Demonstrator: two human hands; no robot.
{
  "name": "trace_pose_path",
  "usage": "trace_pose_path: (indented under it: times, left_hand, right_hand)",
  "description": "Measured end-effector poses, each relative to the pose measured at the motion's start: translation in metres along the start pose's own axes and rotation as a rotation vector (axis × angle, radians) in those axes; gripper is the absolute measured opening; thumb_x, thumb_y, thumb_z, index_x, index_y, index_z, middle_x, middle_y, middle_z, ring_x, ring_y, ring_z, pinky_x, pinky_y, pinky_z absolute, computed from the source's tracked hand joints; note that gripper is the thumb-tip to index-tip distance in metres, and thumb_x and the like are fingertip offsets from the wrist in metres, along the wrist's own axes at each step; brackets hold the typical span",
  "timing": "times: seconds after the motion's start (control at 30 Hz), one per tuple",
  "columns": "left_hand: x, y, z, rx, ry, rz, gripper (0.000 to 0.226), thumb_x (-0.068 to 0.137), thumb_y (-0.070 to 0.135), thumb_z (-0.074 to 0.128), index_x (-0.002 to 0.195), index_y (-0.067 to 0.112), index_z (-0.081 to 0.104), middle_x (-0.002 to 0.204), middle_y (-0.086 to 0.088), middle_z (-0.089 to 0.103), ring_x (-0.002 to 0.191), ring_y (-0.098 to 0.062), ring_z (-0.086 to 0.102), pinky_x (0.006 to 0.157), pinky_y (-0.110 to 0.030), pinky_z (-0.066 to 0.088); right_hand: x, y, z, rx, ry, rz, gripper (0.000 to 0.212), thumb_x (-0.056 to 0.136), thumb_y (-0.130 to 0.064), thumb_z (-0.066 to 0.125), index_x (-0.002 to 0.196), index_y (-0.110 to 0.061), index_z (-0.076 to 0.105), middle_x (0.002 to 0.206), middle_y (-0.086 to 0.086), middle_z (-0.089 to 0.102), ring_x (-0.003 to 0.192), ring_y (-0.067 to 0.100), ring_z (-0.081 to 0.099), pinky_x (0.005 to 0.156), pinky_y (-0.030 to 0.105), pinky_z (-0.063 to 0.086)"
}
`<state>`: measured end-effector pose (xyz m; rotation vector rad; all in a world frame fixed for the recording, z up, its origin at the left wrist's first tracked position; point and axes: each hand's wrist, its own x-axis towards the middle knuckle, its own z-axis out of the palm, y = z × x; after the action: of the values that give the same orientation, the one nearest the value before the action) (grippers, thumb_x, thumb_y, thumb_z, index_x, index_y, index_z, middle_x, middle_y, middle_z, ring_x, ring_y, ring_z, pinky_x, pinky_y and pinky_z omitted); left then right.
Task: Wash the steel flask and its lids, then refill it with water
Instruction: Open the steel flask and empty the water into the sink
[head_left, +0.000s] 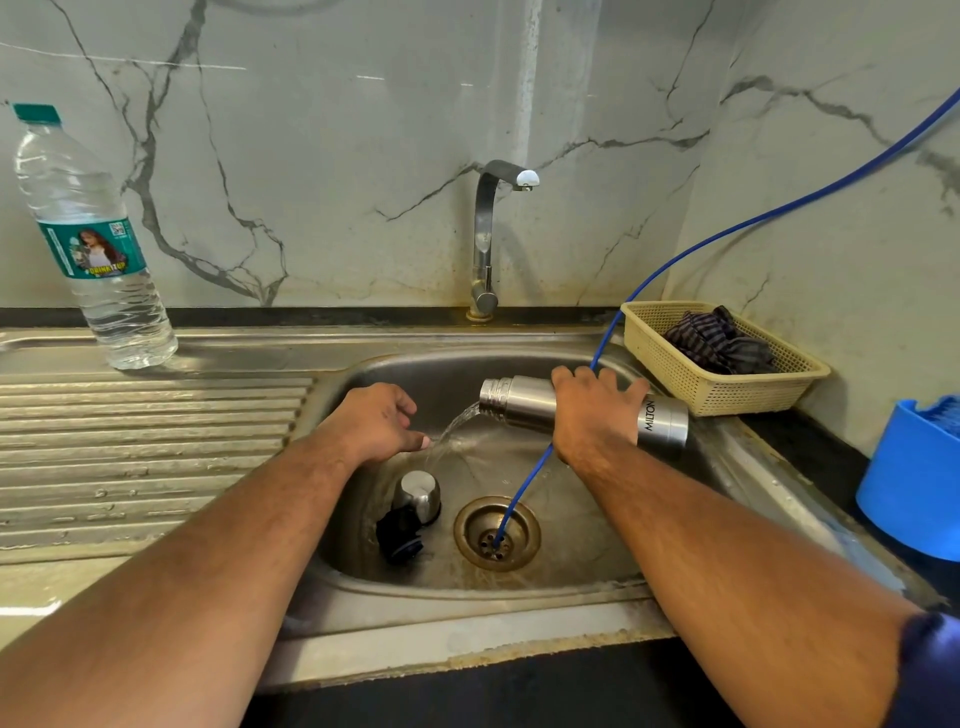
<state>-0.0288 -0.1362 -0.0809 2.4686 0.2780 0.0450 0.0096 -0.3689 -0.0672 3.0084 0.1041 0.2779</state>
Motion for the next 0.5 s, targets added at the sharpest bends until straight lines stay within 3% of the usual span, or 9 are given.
trace_pose_path:
  times: [0.27,0.4,0.5]
  left_hand:
    - [-0.0035,0.0024,-0.0005,0.005,0.005,0.012,0.058,0.077,0.026,0.089,0.129,0.017,0.065,0.119,-0.001,0.070,0.109,-0.016,0.065,0.101,-0.032,0.049]
    - [-0.0029,0.0052,-0.0005,0.008,0.005,0.017,0.058,0.078,0.024,0.088,0.130,0.016,0.064,0.121,-0.002,0.070,0.111,-0.017,0.065,0.097,-0.029,0.048]
    - [-0.0006,0.0062,0.0006,0.018,-0.013,0.024,0.059,0.077,0.025,0.089,0.129,0.015,0.064,0.119,-0.002,0.070,0.108,-0.017,0.065,0.092,-0.026,0.046]
  right_hand:
    - [-0.0042,-0.0010,-0.0043,-0.006,0.032,0.014,0.078,0.083,-0.021,0.080,0.148,-0.024,0.037,0.142,0.007,0.052,0.136,0.032,0.042,0.112,0.066,0.025]
    - [-0.0069,-0.0002,-0.0080,-0.011,0.046,0.014,0.093,0.083,-0.022,0.080,0.157,-0.025,0.024,0.149,0.009,0.049,0.139,0.035,0.041,0.113,0.066,0.024]
    - [-0.0091,0.0000,-0.0102,-0.046,0.061,0.010,0.090,0.083,-0.021,0.079,0.156,-0.025,0.025,0.146,0.009,0.051,0.137,0.035,0.042,0.112,0.066,0.023]
